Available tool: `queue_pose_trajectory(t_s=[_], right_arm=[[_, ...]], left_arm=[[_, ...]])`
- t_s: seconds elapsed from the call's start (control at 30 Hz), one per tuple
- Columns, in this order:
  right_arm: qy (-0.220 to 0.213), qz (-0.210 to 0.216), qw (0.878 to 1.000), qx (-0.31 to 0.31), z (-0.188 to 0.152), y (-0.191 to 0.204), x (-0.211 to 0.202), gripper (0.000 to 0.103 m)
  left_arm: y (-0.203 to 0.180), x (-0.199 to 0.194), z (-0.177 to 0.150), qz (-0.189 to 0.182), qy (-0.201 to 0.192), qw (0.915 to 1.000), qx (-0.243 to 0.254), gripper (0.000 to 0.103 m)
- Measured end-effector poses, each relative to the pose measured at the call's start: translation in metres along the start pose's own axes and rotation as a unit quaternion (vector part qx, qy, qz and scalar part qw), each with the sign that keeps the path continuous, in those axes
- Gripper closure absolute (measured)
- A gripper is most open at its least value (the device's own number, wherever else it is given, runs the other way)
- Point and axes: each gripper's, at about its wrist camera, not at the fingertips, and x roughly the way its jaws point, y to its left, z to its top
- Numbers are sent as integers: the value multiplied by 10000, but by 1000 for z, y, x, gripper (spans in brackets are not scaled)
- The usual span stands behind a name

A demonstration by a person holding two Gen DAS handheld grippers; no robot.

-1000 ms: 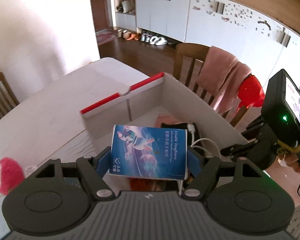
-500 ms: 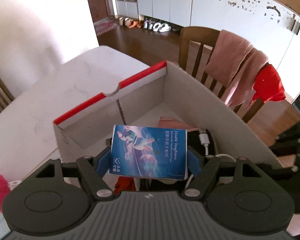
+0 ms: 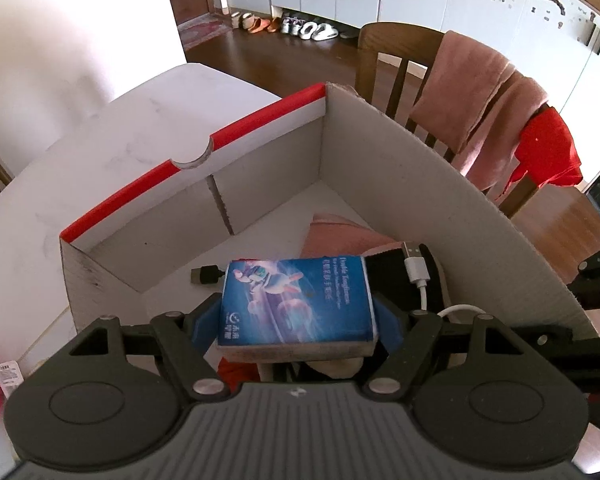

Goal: Organize objects
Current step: 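Open the left gripper to drop the toothbrush box into the box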

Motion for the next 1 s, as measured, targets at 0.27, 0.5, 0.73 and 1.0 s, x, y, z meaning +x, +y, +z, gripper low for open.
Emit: queue_pose_trajectory(t_s=[0.27,0.5,0.73,1.0], right_arm=[[2,-11,10000,8,0,0,0,99],[1,-36,10000,13,0,1,0,99],[10,-84,10000,22,-1,3,0,99],[21,-157,9999,52,0,6,-3,98]], left_arm=[[4,-9,-5,-92,-117,9999,-75,25],[7,-32,-12,-208,-272,9993,-130,23],[17,-67,-20,-187,-494,9983,-252,23],[36,-108,-32,-75,-716,9967,-371,21]])
